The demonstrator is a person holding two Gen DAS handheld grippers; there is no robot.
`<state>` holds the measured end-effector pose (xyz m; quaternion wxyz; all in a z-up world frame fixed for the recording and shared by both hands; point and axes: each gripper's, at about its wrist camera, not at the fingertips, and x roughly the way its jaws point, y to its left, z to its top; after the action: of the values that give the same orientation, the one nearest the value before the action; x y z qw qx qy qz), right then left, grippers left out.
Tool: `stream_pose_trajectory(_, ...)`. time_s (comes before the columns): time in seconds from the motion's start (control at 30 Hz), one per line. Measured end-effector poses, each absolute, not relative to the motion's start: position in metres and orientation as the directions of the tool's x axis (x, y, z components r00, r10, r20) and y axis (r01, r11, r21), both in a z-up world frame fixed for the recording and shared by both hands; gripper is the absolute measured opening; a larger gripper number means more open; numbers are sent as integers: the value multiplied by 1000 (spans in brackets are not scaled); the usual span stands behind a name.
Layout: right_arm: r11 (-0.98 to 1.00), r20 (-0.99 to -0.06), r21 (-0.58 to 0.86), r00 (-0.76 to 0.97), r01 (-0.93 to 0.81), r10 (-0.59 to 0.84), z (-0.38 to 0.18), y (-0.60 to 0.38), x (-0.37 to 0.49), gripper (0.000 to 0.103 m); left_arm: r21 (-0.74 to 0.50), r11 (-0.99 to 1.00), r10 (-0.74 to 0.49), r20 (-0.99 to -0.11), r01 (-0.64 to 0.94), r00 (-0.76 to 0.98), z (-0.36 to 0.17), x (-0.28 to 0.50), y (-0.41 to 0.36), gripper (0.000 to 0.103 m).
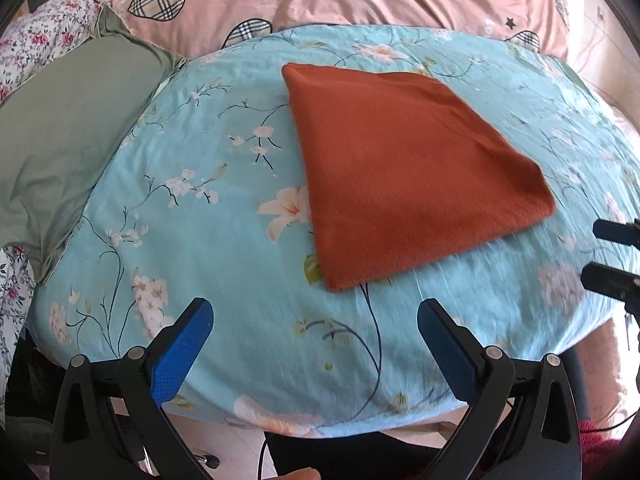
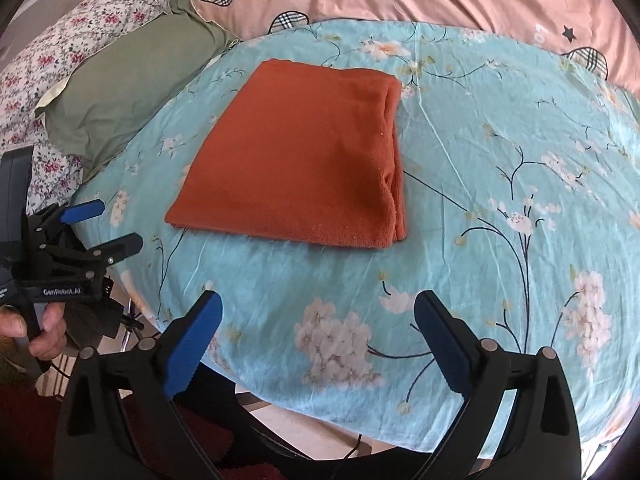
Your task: Fold small clothes
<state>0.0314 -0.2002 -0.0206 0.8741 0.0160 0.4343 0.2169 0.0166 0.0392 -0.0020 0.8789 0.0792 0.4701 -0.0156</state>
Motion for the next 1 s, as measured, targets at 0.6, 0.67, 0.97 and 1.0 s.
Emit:
stream_pose_trajectory(0.6, 880, -760, 148, 518, -452, 394, -6, -171, 68, 100, 151, 985, 72, -810, 88, 582, 10, 43, 39, 102)
stream_pose_trajectory(0.67, 879, -760, 137, 520, -456, 388, -3, -170, 72, 100, 167, 982, 87, -804, 83, 588, 11, 44, 38, 102)
stream_pose_trajectory(0.97, 869, -762, 110, 520, -482, 385, 6, -165, 90, 102, 194, 977, 100, -789, 91, 606, 14, 56, 36, 102)
stream_pose_trajectory(1.0, 869, -763, 110, 519, -483, 385, 6, -164, 92, 102, 193, 977, 100, -789, 91, 606, 14, 58, 35, 102)
